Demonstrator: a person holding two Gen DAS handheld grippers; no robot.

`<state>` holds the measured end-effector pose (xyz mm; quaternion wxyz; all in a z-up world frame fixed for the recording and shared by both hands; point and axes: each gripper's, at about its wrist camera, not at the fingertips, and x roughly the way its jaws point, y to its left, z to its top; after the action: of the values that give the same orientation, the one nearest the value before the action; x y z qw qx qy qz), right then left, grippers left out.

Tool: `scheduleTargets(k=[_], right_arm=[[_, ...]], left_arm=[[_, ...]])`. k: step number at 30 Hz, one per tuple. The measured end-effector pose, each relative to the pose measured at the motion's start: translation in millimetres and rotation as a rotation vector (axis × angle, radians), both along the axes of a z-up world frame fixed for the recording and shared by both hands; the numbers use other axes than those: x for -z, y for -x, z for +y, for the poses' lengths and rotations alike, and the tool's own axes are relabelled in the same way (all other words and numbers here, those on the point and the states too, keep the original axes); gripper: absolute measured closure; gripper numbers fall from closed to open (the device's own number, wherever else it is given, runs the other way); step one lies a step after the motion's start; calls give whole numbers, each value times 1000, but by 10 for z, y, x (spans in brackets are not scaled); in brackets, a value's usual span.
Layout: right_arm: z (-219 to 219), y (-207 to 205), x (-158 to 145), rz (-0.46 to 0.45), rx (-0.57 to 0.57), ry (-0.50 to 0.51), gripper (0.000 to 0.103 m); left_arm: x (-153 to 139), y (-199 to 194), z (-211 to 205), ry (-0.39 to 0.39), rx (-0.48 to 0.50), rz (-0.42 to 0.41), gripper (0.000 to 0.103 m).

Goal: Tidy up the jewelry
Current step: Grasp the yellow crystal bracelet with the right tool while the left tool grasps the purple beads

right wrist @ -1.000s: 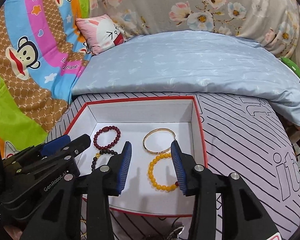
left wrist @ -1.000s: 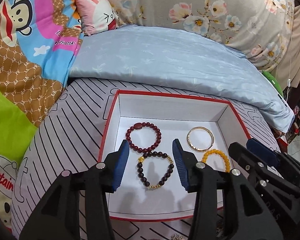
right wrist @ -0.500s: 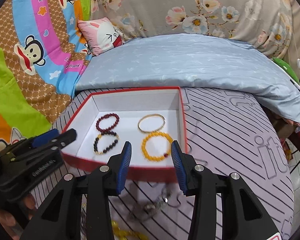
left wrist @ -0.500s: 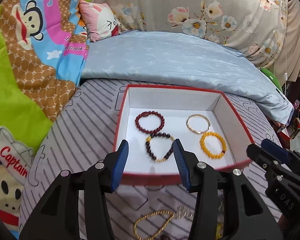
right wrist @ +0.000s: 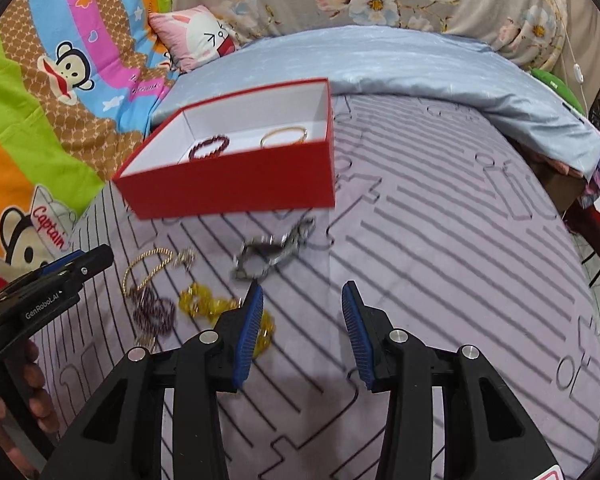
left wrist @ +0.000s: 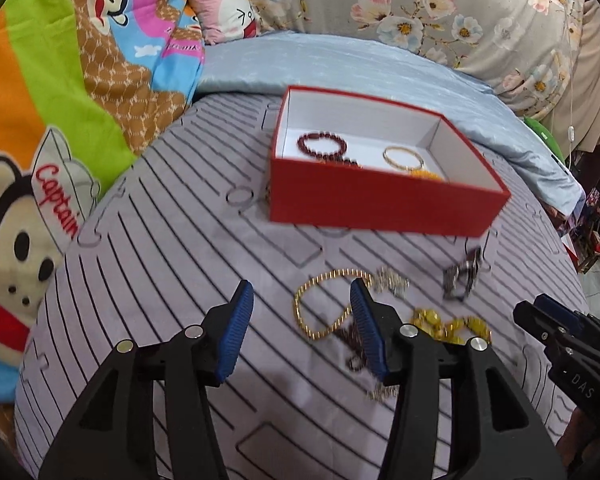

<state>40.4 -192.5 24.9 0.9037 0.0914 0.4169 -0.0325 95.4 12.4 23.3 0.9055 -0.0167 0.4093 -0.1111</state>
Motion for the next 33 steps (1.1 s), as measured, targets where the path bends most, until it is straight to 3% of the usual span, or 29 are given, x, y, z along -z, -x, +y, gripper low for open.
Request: scheduleTargets(k=[11, 15, 19, 24, 33], right_arm=[[259, 20, 167, 27, -49, 1, 62], [239, -66, 194, 34, -45, -3, 68], [243, -155, 242, 52, -51, 8, 87], [288, -139, 274, 46, -59, 59, 93], [144, 41, 279, 36, -16, 25, 94]], left_arm=[[125, 276, -55, 11, 12, 27, 55], [143, 293, -4, 21, 4, 35, 55], [159, 310, 3, 25, 3, 42, 55], [156, 308, -22, 44, 16, 52, 55], [120, 256, -209, 70, 44, 57, 50]])
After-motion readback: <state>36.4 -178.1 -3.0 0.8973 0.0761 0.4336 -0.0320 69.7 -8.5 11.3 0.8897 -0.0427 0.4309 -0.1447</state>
